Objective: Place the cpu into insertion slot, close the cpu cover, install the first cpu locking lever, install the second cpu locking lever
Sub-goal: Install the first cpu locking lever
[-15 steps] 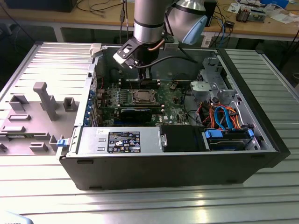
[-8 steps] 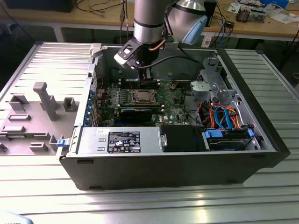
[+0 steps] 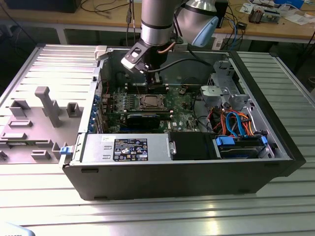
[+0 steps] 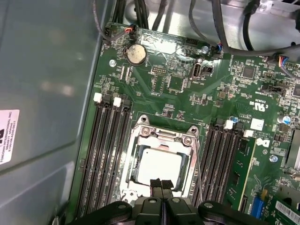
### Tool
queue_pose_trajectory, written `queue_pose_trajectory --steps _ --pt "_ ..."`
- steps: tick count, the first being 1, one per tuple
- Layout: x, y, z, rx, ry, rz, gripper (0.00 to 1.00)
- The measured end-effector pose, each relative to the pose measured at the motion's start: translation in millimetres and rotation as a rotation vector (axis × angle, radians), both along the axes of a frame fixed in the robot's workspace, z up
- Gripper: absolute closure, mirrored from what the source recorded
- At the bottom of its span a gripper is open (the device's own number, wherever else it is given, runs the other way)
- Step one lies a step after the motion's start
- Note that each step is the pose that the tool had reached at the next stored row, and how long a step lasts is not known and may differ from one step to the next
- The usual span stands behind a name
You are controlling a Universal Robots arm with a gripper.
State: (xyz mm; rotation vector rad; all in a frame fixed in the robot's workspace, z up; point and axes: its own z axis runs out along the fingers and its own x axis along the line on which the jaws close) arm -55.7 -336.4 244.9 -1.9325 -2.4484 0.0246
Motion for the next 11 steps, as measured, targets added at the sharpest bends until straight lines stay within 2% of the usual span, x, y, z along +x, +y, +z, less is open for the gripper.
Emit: queue_pose_trajectory --steps 11 --pt "0.0 0.0 0.0 0.0000 0.0000 0.081 0.89"
